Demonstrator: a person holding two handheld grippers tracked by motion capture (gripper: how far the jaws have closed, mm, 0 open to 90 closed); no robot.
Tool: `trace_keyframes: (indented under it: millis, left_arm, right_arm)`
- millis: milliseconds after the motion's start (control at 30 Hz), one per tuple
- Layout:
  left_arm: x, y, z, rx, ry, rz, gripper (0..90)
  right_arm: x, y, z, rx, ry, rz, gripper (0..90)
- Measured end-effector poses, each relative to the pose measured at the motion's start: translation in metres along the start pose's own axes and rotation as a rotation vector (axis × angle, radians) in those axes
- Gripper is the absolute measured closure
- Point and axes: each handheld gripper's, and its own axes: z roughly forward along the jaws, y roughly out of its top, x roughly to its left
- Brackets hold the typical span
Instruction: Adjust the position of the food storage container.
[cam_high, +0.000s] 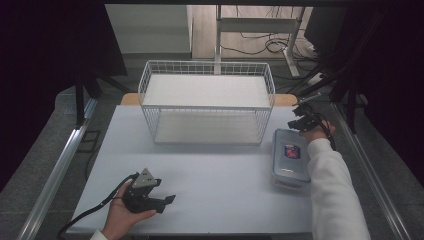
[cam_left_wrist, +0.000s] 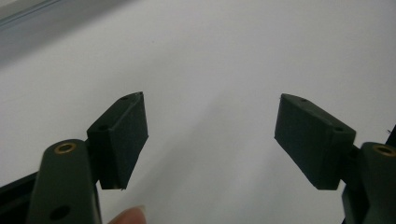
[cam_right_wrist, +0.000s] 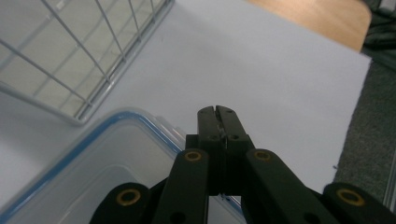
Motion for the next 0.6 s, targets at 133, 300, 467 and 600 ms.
trace_keyframes:
  millis: [133, 300, 467, 600]
  left_arm:
    - [0.0, 0.0, 0.001, 0.004, -0.002, 0.0, 25.5]
    - [0.001, 0.0, 0.001, 0.007, -0.006, -0.002, 25.5]
    - [0.0, 0.0, 0.001, 0.01, -0.007, 0.0, 25.5]
    - [0.0, 0.0, 0.002, 0.016, -0.01, 0.0, 25.5]
  right_arm:
    - [0.0, 0.0, 0.002, 0.006, -0.001, -0.018, 88.8]
    - [0.003, 0.0, 0.001, 0.016, 0.005, -0.041, 89.0]
    - [0.008, -0.001, -0.001, 0.03, 0.005, -0.072, 89.1]
    - [0.011, -0.001, -0.002, 0.044, 0.007, -0.097, 89.2]
